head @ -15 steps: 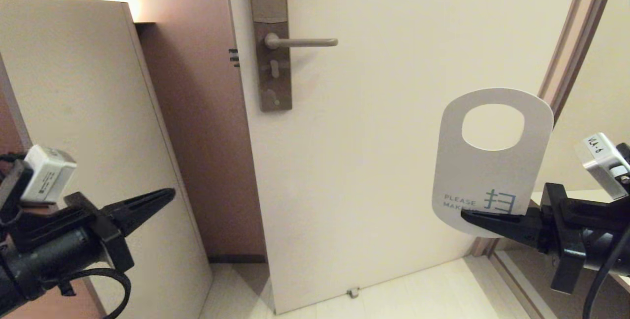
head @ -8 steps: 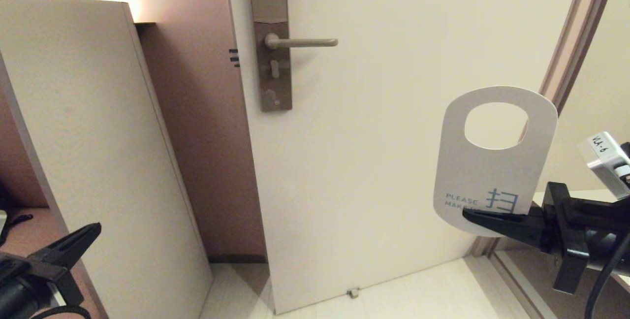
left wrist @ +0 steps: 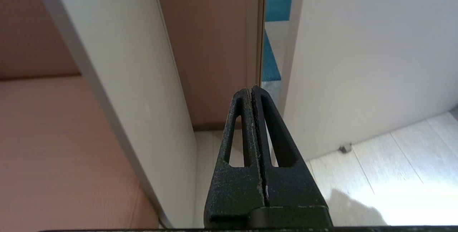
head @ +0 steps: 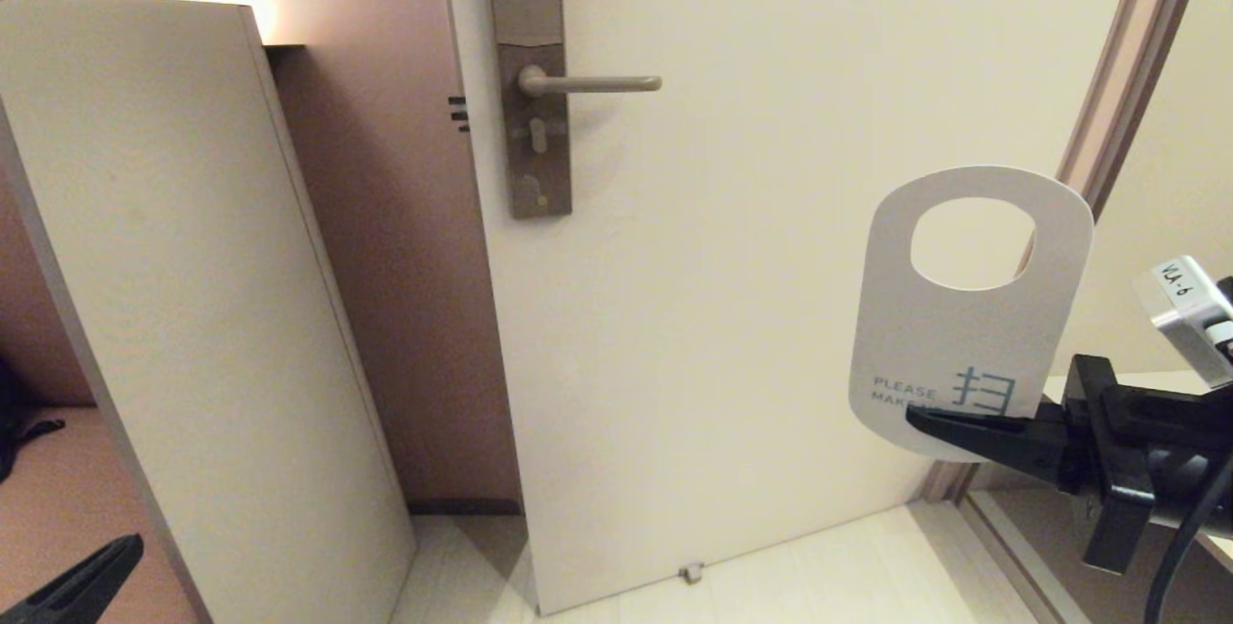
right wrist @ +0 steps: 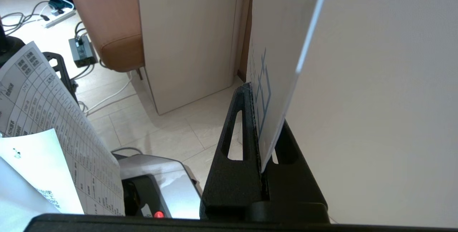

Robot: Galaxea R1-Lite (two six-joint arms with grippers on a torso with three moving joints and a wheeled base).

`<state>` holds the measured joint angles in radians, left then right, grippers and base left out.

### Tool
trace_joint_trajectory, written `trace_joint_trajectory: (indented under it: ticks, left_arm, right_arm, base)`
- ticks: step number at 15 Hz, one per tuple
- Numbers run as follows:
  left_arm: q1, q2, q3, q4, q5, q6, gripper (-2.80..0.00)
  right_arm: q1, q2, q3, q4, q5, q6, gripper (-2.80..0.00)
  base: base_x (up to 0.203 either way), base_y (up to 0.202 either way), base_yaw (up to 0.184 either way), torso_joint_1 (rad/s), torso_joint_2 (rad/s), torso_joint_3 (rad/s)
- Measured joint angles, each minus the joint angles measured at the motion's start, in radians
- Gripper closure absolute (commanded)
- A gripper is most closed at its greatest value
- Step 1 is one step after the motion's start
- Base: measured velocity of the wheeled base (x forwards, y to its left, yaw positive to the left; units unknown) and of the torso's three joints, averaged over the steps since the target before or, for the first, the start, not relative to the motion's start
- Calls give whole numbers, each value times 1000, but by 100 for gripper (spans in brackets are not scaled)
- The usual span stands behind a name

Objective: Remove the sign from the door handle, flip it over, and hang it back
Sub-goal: Hang the sign back with the other side facing out

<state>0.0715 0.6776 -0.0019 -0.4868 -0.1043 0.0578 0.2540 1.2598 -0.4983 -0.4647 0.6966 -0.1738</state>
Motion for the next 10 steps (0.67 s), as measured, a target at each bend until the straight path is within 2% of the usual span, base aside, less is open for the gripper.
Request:
trace_joint_trajectory:
  ticks: [5, 7, 10]
  left_arm:
    - [-2, -317, 1, 317, 13, -9, 0]
    - [-4, -367, 2, 378, 24, -6, 0]
    - [-5, -397, 2, 466, 76, 4, 0]
  right_arm:
    - [-1, 4, -1, 1, -15, 0, 0]
    - [-1, 7, -2, 1, -14, -1, 0]
    - [-1, 11, -3, 1, -14, -1, 0]
  base:
    - [0, 0, 0, 0, 0, 0]
    - [0, 0, 0, 0, 0, 0]
    - [0, 0, 0, 0, 0, 0]
